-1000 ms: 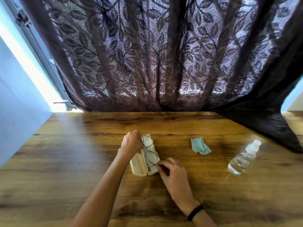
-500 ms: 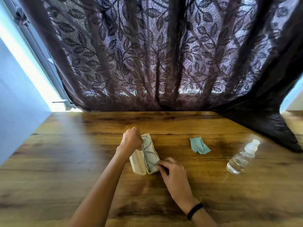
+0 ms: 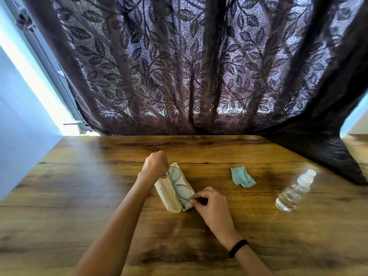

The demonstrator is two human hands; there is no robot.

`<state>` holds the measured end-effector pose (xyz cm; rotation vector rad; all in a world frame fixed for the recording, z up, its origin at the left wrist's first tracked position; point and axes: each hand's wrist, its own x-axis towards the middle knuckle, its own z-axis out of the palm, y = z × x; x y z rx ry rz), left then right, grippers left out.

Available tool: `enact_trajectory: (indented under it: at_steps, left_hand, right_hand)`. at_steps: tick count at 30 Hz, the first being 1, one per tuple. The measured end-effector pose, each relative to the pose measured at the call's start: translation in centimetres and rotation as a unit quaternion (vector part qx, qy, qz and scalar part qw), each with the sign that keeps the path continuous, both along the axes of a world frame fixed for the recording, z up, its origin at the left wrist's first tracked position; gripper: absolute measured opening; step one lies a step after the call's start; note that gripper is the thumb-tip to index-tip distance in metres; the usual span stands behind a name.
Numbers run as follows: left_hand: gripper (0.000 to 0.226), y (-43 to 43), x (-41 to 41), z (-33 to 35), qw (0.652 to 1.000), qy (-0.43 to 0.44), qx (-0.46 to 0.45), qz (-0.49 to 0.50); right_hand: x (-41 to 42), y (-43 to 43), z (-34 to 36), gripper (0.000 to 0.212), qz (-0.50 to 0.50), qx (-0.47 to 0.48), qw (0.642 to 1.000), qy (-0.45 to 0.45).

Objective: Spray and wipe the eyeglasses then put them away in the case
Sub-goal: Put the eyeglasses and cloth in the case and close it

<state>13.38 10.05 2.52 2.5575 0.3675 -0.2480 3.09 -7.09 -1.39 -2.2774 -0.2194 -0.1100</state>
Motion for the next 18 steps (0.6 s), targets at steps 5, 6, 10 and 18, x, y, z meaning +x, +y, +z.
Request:
enact_trajectory:
  at_steps: [5, 6, 10, 18]
  left_hand:
    - [0.009, 0.54, -0.27, -0.06, 1.000, -0.021, -0.006, 0.010]
    - [0.010, 0.61, -0.32, -0.13, 1.000, -0.029, 0.001, 0.006]
    - [0.013, 0.60, -0.46, -0.21, 0.999, -0.035, 0.009, -0.011]
    - [0.017, -0.07, -0.78, 0.18, 0.997, -0.076, 0.002, -0.023]
  right_hand:
    - [0.22, -0.31, -0.20, 0.010, -0.015, 0.019, 1.000, 0.012]
    - [0.23, -0.30, -0.19, 0.010, -0.013, 0.021, 1.000, 0.014]
    - [0.33, -0.23, 0.00, 0.005, -0.013, 0.034, 0.999, 0.019]
    - [-0.19, 0.31, -0.54, 0.011, -0.013, 0.115, 0.991, 0.072]
